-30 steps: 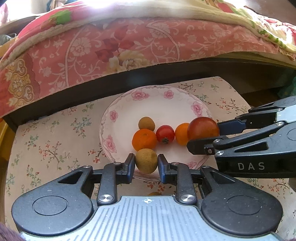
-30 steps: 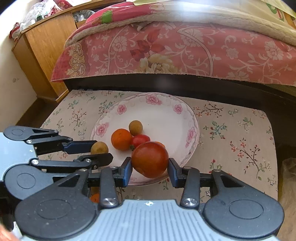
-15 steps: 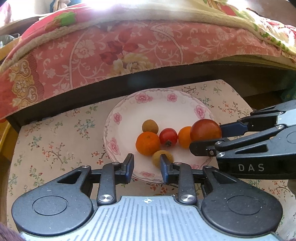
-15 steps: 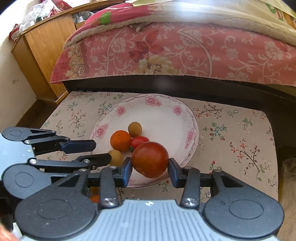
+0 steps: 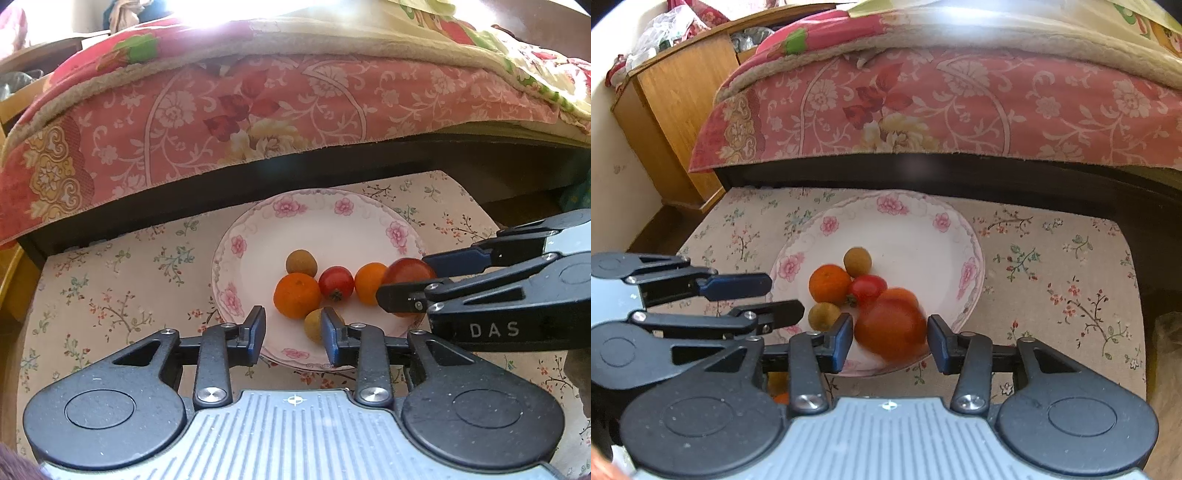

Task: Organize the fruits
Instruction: 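Carry the tomato and brown fruit over the white plate and open both tools, then withdraw both tools from the plate toward the remaining fruits, then grasp a cherry tomato with the left tool while the right tool grasps another cherry tomato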

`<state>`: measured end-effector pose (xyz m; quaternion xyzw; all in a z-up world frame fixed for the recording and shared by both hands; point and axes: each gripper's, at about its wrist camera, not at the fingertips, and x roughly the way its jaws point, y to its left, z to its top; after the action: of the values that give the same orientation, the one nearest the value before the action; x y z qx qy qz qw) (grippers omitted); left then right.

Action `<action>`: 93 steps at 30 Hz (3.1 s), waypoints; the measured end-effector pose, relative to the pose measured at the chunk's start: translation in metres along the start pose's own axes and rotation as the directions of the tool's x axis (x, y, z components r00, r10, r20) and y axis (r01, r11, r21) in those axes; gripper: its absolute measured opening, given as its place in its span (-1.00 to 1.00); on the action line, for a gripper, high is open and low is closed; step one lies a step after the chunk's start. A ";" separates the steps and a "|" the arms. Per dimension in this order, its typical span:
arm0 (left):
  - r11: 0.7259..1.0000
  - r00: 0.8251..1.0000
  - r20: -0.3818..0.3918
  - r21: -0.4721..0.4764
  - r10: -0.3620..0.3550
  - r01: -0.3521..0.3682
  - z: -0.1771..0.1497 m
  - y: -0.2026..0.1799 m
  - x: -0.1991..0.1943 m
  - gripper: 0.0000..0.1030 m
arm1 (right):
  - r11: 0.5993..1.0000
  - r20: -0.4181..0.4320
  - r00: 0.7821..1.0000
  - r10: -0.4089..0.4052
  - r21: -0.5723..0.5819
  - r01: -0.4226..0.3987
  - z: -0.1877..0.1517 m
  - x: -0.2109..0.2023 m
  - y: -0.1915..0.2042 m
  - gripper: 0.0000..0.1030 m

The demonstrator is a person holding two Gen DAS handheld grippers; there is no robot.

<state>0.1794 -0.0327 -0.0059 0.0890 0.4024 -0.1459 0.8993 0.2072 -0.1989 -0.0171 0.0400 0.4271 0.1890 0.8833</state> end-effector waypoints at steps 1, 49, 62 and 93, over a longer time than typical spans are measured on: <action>1.000 1.000 0.001 -0.002 -0.001 0.001 0.000 0.000 0.000 -0.18 | 1.000 0.006 1.000 0.002 0.001 -0.002 0.000 -0.001 0.000 -0.04; 0.991 0.991 -0.115 0.103 -0.068 0.080 -0.059 0.013 -0.021 0.00 | 0.972 -0.174 0.977 0.120 -0.182 -0.152 -0.070 -0.007 0.048 -0.04; 0.993 0.990 -0.127 0.100 -0.056 0.069 -0.056 0.011 0.000 -0.01 | 0.967 -0.181 0.977 0.115 -0.204 -0.152 -0.071 -0.001 0.053 -0.19; 0.989 0.981 -0.187 0.126 -0.057 0.081 -0.086 -0.017 -0.037 -0.15 | 0.956 -0.189 0.980 0.063 -0.272 -0.114 -0.081 -0.016 0.047 -0.22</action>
<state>0.0904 -0.0177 -0.0353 0.1479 0.4753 -0.1949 0.8451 0.1212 -0.1688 -0.0455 -0.0837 0.4709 0.2901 0.8289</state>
